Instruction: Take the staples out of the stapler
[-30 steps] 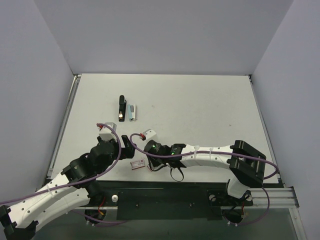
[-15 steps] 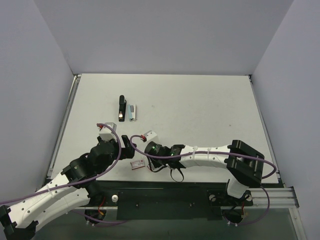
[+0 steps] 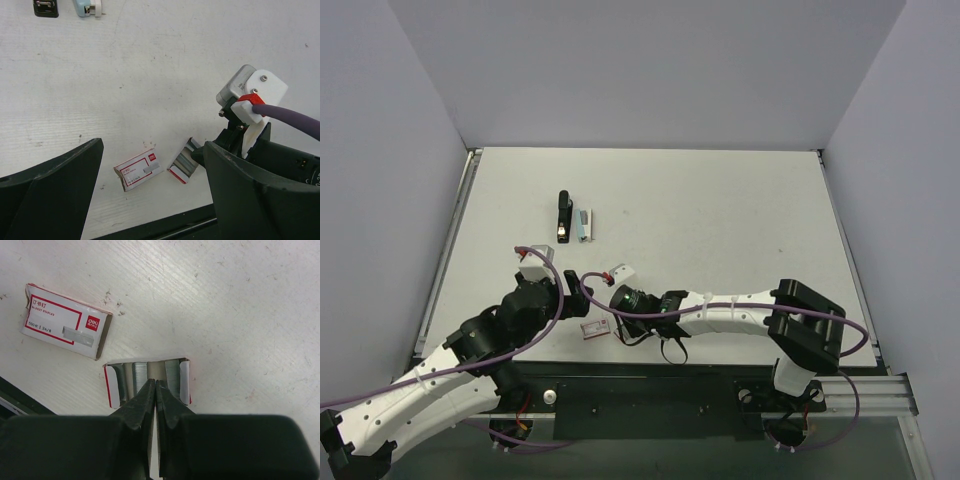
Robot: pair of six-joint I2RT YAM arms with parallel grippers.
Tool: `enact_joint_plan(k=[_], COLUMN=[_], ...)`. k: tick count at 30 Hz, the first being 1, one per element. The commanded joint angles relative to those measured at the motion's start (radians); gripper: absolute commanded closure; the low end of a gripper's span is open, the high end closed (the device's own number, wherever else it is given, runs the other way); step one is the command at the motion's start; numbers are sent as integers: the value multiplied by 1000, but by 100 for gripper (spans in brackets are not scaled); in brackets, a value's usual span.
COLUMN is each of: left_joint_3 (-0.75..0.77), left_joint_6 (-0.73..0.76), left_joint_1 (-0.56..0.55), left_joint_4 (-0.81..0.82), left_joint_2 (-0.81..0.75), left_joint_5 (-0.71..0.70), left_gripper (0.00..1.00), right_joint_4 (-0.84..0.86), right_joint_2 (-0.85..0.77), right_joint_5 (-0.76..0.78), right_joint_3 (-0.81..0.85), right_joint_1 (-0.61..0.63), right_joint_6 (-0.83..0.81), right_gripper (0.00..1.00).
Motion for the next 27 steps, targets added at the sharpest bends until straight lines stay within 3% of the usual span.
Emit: enact_joint_plan(k=[1,27], left_joint_3=[45,52], left_joint_6=[2,8], left_joint_1=[-1,-3], left_joint_4=[38,51], left_joint_2=[2,26], left_joint_5=[3,5], left_gripper=[8,8], right_joint_4=[-4,29], right_joint_2=[22,37], right_joint_5=[11,5], right_joint_3=[-6,-11], right_joint_1=[-3,-17], right_joint_6=[14,12], right_gripper=[100,100])
